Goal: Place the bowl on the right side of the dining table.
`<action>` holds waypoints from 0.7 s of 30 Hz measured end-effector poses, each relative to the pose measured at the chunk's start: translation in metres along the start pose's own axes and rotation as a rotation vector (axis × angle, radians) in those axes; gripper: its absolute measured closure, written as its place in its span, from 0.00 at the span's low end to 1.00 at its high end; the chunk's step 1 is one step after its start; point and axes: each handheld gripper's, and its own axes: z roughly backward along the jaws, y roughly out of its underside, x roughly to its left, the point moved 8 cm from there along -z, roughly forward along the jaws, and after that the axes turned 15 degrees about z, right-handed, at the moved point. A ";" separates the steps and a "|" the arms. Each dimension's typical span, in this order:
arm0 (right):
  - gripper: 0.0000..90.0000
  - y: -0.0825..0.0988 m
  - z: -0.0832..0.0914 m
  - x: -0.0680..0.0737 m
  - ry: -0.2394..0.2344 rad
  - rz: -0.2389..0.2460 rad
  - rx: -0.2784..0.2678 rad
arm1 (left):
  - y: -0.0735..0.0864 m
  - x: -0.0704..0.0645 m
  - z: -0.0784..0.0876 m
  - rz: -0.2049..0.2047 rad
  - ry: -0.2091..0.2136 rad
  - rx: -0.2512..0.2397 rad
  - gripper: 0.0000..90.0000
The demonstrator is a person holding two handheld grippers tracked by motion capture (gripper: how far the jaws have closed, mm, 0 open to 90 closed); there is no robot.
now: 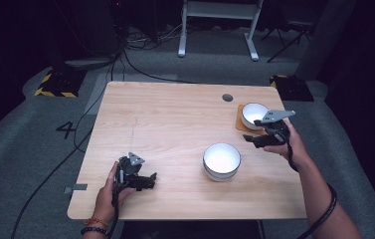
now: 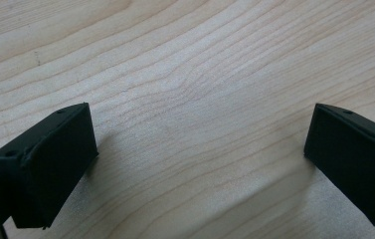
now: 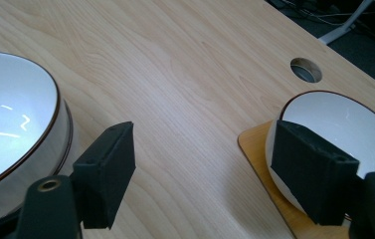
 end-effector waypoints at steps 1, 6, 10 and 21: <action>0.28 0.000 0.001 0.002 -0.003 -0.002 -0.002 | 0.000 0.000 0.000 0.000 -0.001 -0.001 0.00; 0.28 0.001 0.003 0.009 -0.008 0.030 0.005 | 0.000 0.000 0.000 0.000 0.000 0.000 0.00; 0.28 0.003 0.004 0.013 -0.009 0.031 0.020 | 0.000 0.000 0.000 -0.001 -0.001 -0.001 0.00; 0.28 0.012 0.008 0.025 -0.022 0.069 0.045 | 0.000 0.000 0.000 0.000 -0.001 -0.001 0.00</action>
